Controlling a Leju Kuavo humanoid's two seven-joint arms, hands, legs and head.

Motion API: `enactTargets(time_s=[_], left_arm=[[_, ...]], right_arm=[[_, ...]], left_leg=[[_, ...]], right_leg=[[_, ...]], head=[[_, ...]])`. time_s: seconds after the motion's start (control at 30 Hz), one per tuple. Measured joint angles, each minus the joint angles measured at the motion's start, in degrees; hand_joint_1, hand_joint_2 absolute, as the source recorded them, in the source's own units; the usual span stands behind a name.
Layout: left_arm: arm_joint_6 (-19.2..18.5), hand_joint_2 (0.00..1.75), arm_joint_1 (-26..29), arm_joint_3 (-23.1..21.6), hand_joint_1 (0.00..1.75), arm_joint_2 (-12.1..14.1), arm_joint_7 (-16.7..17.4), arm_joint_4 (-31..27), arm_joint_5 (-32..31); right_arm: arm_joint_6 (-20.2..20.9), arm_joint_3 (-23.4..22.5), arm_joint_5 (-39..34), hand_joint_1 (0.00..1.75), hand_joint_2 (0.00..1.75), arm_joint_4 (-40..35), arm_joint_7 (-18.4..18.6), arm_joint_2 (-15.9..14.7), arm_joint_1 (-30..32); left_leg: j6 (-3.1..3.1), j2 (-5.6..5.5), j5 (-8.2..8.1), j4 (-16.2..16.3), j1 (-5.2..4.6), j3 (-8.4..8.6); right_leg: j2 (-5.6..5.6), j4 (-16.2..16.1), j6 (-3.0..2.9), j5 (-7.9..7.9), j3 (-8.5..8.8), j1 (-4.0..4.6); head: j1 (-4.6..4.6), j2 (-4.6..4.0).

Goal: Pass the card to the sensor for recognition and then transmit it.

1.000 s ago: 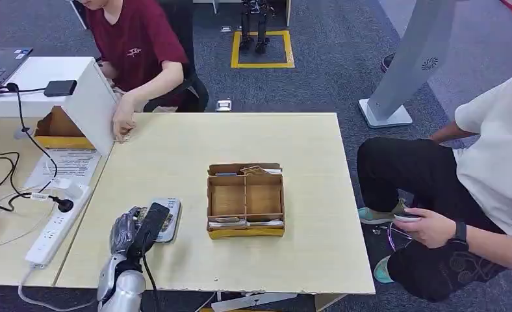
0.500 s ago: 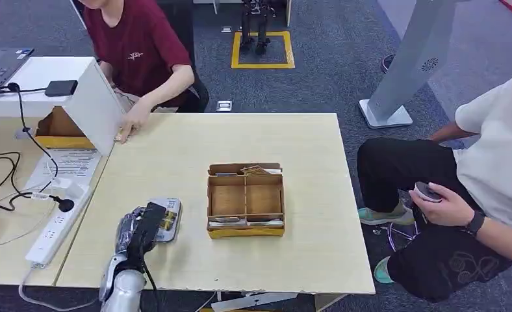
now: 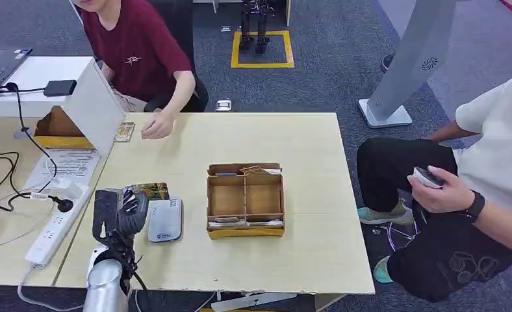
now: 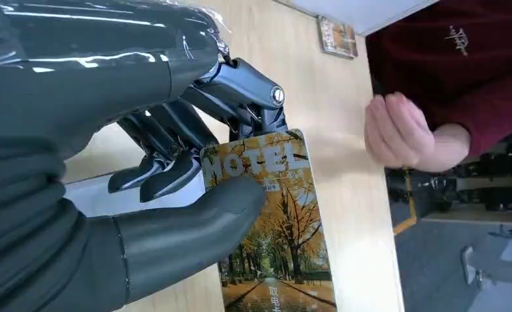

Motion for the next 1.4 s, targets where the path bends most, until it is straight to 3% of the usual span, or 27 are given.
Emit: enactTargets(time_s=[0.53,0.6,0.73,0.8,1.03,1.4], left_arm=[[-0.05,1.75,-0.10,-0.07,1.75,-0.02,0.04,-1.79,1.24],[1.84,1.75,-0.41,-0.07,1.75,-0.02,0.02,-2.53,1.12],[10.55,1.75,-4.11,0.19,1.75,-0.26,0.17,-4.00,-3.99],[12.56,1.75,-6.20,0.61,1.75,-0.43,0.20,-4.05,-6.76],[14.95,1.75,-8.67,2.16,1.75,-0.83,-0.72,-4.05,-9.92],[15.08,1.75,-8.99,3.10,1.75,-1.16,-1.25,-3.96,-10.38]], right_arm=[[0.02,0.00,0.00,0.00,1.75,0.00,0.00,0.00,-0.16],[0.18,0.04,0.00,0.00,1.75,0.00,0.26,0.00,-0.22],[0.70,0.83,0.00,0.00,1.75,0.00,1.07,0.02,-0.63],[0.90,1.44,0.00,0.00,1.75,0.00,1.05,0.04,-1.02],[0.92,2.43,0.02,0.00,1.75,0.00,1.09,0.11,-1.19],[0.94,2.80,0.02,0.00,1.75,0.00,1.01,0.13,-1.20]], left_leg=[[0.00,0.00,0.00,0.00,0.00,-0.01],[0.00,0.00,0.00,0.00,0.00,0.00],[0.03,-0.06,0.04,0.00,0.01,-0.06],[0.03,-0.06,0.05,0.00,0.00,-0.05],[0.04,-0.04,0.06,0.00,0.00,-0.07],[0.05,-0.03,0.05,0.00,0.00,-0.10]], right_leg=[[0.01,0.00,0.00,0.00,-0.01,0.00],[0.02,0.00,0.00,0.00,-0.03,0.00],[-0.08,0.01,-0.01,0.02,0.01,0.01],[-0.08,0.02,-0.02,0.05,0.02,0.00],[-0.06,0.02,-0.01,0.07,-0.02,0.00],[-0.06,0.01,0.00,0.06,-0.04,0.00]], head=[[0.00,0.00],[0.00,0.00],[-0.02,0.00],[0.00,0.00],[0.00,0.00],[0.00,0.00]])
